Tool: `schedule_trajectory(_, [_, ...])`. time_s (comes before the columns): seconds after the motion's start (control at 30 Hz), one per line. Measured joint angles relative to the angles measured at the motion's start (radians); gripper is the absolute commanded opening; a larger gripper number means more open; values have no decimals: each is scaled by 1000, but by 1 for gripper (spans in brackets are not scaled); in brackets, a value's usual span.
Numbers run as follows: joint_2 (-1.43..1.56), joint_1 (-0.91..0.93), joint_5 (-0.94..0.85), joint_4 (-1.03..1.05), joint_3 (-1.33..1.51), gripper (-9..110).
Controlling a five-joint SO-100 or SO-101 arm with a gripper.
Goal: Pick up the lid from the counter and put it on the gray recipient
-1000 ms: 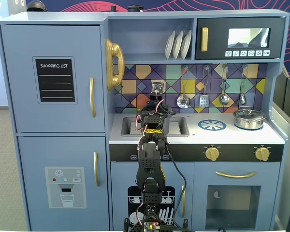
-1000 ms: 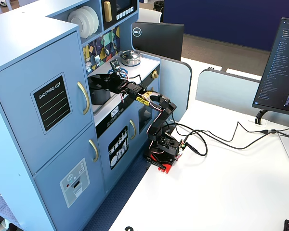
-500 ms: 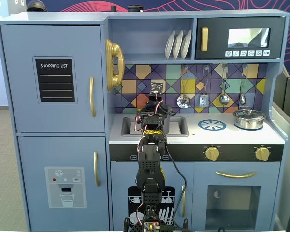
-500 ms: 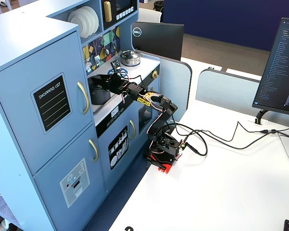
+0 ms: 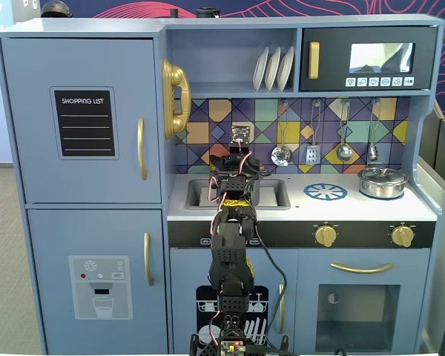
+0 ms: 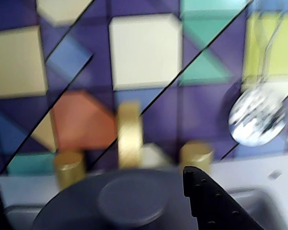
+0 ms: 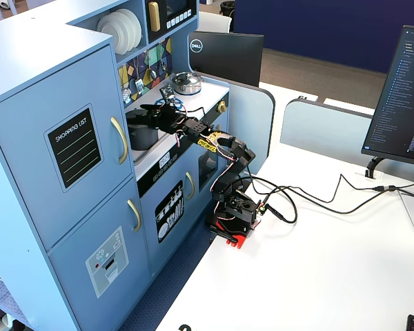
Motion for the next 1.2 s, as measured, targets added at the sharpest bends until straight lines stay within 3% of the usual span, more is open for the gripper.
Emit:
schedule_trajectory(0.3, [146,21,5,147,0,40])
schedule_trajectory(0.57, [572,-14,74,776,63,14])
schedule_trajectory(0.73, [773,-41,124,1054,218,0])
schedule_trajectory(0.93, [824,-44,48,1170,572,0])
schedule_trajectory(1.2, [1020,-60,144,1238,1008,0])
